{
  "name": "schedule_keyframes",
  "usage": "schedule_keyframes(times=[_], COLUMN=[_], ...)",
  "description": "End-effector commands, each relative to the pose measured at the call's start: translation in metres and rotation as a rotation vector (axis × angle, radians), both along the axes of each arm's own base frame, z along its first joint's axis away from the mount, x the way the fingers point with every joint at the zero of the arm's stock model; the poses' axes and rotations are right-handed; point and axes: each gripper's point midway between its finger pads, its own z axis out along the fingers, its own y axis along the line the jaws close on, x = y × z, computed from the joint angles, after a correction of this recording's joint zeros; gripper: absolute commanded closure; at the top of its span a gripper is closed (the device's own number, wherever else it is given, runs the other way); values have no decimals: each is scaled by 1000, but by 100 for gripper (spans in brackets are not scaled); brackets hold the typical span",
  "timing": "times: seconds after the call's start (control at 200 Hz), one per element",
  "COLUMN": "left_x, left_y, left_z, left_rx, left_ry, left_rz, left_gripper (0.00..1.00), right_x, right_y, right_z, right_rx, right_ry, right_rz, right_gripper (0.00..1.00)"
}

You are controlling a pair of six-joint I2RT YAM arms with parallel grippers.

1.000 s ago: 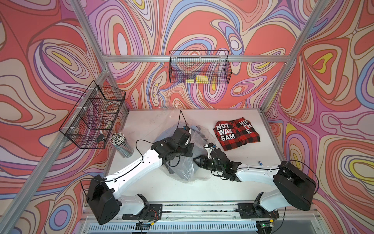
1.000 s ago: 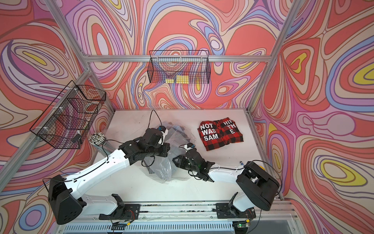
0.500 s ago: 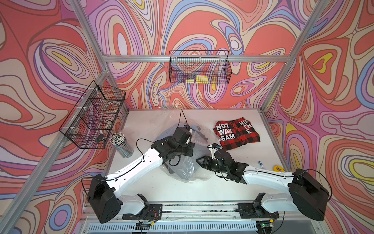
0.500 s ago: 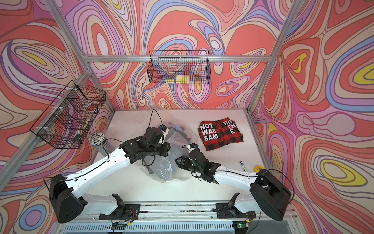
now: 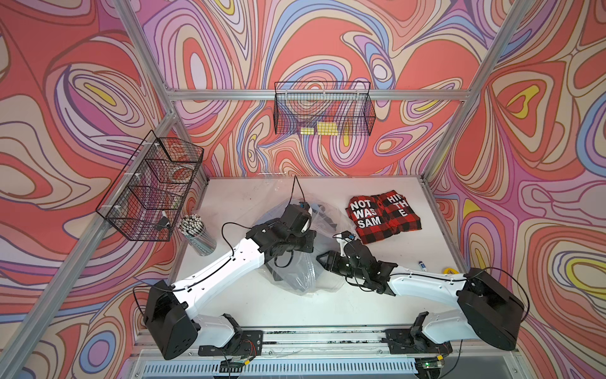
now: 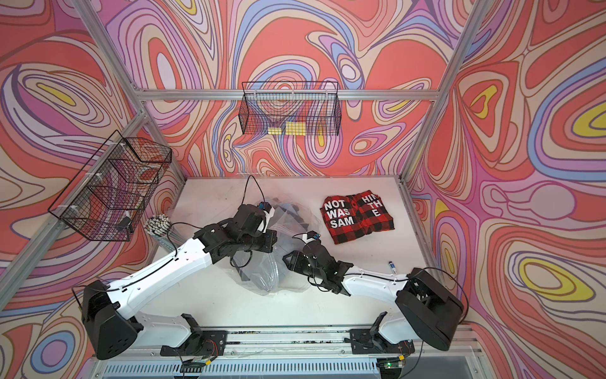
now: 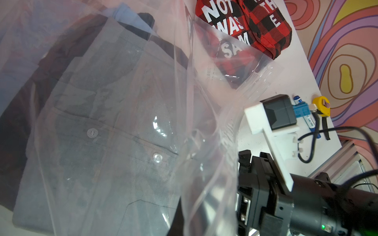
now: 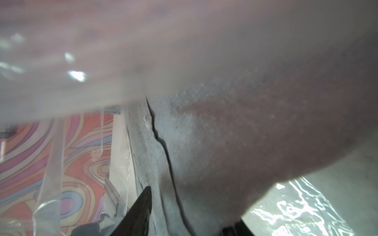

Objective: Take the shirt out of the vacuum bag
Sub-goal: Take out the shirt from the vacuum bag.

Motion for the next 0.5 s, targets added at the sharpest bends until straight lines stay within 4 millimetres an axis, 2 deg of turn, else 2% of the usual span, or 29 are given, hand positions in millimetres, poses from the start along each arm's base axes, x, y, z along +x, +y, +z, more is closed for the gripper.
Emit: schedule_keyframes(times=[0.0,0.14,0.361,0.496], left_x=[1,1,-1,-3], left_y=[1,3,3,4], left_z=[4,6,3,1], left_rx=[-1,-2,-16,-17], left_ry=[-4,-13,-6,-1], left_rz=[3,9,10,9], left_gripper=[100,100,100,100], right_x=[15,22,35,38], right_y=[19,31,32,42], right_z=[9,2,17,18], right_rx=[70,129,237,288], right_ry=[-25,-22,-130,-146], right_rz=[-10,-17,-79,-62], right_gripper=[52,53,52,65])
